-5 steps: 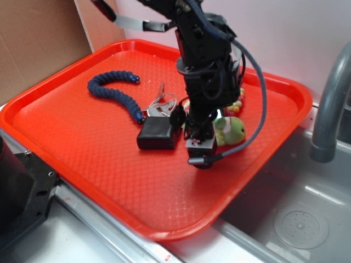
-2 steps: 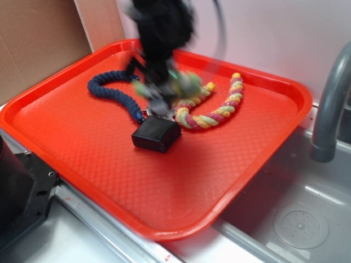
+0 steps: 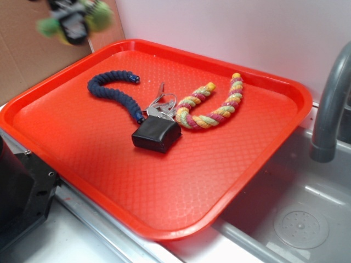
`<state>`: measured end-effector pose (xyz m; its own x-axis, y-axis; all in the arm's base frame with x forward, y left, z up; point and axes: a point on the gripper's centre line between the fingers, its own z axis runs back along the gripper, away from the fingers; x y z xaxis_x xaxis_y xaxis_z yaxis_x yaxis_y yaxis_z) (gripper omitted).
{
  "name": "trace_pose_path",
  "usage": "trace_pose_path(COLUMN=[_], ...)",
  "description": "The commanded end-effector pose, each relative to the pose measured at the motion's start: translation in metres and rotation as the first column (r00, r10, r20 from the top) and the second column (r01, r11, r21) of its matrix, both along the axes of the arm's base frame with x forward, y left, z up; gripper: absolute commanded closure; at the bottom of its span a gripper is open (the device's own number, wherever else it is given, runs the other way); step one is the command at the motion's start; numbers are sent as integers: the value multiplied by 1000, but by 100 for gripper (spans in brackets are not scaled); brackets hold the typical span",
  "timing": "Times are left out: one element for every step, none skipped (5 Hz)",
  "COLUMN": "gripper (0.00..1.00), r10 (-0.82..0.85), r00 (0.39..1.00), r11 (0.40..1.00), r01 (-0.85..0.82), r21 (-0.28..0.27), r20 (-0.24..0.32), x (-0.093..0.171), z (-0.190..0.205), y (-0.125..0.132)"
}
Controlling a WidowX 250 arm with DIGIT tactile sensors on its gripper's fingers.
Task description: Grab the green animal.
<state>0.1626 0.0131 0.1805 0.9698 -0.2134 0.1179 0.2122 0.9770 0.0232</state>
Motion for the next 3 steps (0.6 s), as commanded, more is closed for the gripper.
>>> trace_pose_path(gripper=[100,100,100], r10=[150,115,103], r00=[987,991,992], r11=[988,993,994], r01=[-147,-113,-101], r21=[-55,-39,-31], r20=[56,70,73], x=[-10,-8,-8], z=[41,52,54], y=[-1,-13,-18])
